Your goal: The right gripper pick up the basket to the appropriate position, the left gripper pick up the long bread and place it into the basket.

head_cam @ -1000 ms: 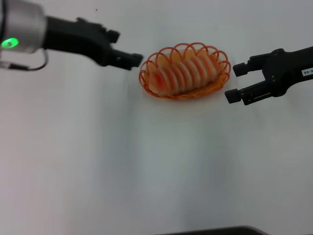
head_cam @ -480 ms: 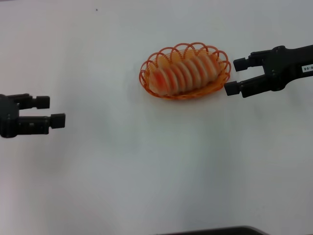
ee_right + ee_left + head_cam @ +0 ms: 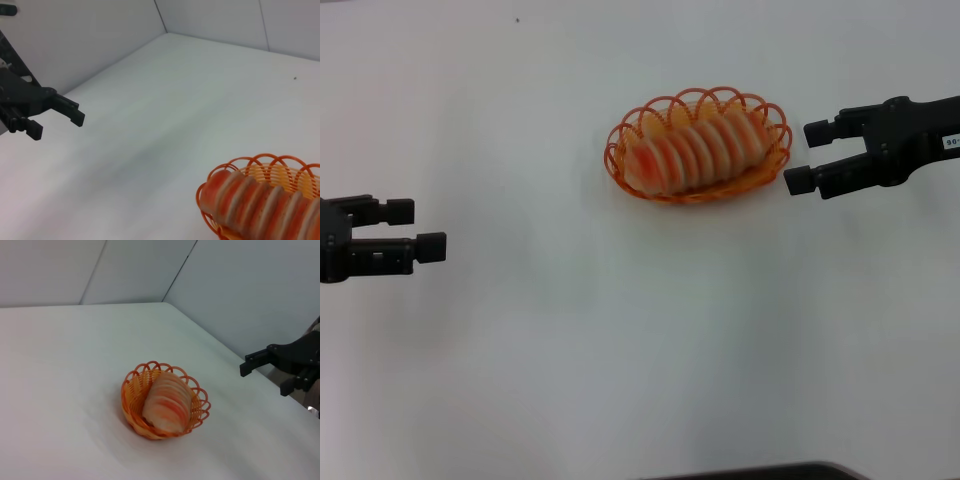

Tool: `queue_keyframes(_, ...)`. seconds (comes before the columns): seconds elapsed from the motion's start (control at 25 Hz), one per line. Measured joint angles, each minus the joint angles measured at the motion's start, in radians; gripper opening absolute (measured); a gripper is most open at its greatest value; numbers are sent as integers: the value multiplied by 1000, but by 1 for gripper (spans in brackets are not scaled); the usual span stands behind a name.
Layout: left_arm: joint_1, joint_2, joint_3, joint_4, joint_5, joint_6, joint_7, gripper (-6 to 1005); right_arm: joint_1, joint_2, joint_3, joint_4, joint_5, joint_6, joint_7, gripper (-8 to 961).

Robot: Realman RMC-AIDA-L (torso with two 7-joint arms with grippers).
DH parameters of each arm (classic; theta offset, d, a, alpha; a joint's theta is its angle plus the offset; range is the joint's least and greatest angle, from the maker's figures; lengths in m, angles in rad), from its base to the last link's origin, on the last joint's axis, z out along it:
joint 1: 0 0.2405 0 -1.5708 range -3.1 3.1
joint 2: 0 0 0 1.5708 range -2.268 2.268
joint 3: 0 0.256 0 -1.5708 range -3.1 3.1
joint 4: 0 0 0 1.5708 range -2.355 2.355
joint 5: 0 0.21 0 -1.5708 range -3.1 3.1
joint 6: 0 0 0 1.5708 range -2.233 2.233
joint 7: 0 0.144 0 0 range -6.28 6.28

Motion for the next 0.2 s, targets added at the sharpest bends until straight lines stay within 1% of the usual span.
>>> queue_keyframes(0.2, -1, 0, -1, -2, -3, 0, -2, 879, -2, 1, 0, 2, -1, 0, 0, 947)
